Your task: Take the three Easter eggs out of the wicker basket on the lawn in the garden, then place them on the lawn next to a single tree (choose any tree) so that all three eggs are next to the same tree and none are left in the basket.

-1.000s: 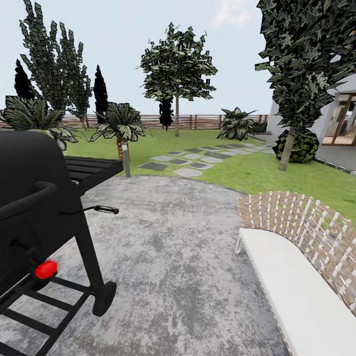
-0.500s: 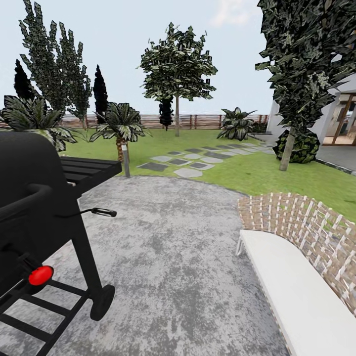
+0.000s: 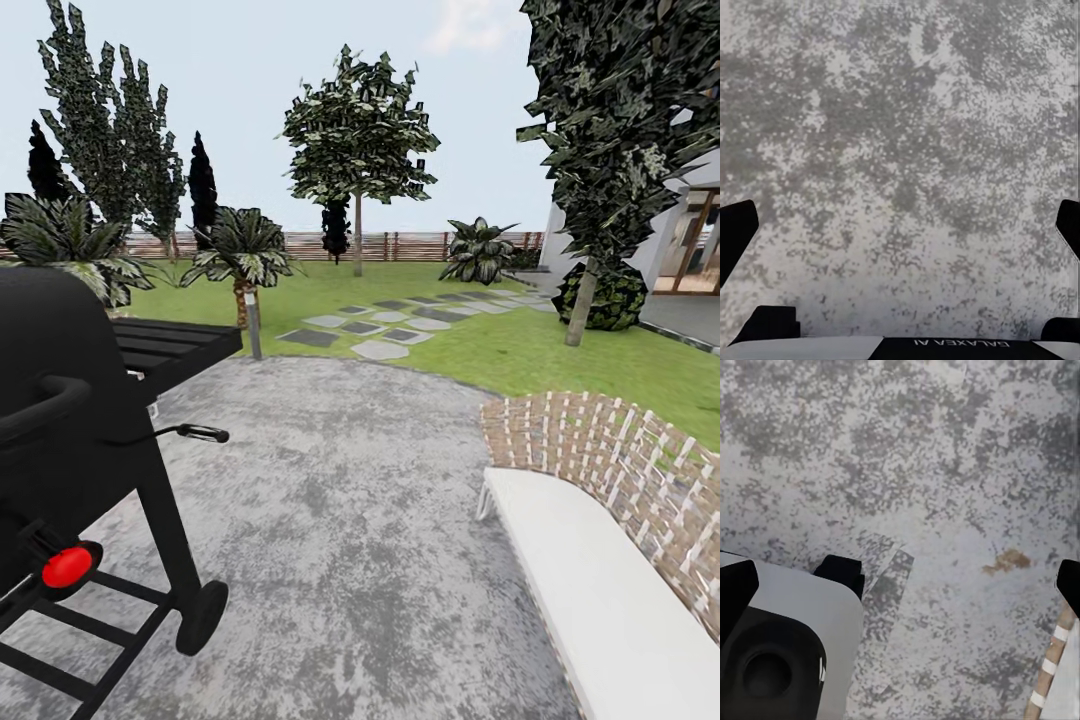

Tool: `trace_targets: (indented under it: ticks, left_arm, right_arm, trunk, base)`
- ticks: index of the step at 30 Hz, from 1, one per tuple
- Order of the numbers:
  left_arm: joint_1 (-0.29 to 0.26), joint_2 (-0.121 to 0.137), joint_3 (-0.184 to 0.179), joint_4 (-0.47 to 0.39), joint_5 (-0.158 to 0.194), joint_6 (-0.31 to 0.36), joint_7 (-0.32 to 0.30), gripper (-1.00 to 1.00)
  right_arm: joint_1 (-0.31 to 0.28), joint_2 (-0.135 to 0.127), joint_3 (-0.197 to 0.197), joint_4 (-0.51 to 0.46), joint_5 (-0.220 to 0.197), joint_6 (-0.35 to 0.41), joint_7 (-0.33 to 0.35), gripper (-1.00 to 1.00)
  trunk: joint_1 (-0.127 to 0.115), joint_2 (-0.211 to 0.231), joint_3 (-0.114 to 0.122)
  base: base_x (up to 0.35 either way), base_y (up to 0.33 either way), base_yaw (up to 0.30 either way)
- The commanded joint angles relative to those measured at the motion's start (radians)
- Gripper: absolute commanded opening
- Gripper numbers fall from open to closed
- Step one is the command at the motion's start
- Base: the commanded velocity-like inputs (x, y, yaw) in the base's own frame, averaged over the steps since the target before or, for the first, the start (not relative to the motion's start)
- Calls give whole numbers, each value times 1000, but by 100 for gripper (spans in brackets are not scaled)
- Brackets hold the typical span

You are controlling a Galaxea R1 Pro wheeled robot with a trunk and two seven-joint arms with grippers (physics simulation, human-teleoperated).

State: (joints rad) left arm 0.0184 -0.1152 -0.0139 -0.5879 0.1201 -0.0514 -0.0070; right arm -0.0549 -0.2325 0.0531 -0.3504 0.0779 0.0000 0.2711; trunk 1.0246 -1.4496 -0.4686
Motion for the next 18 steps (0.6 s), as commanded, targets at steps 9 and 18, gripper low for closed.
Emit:
trace_targets:
  ticks: [9, 18]
  left_arm:
    - [1, 0, -1, -1, 10, -2, -1, 100]
    - [0, -1, -1, -1, 11, -2, -1, 100]
  right_arm:
    - [0, -2, 4, -1, 7, 0, 0, 100]
    - [0, -4, 4, -6, 7, 1, 3, 100]
  trunk:
    - [0, 0, -1]
    - [0, 0, -1]
  base:
    - [243, -37, 0]
    - [24, -2, 0]
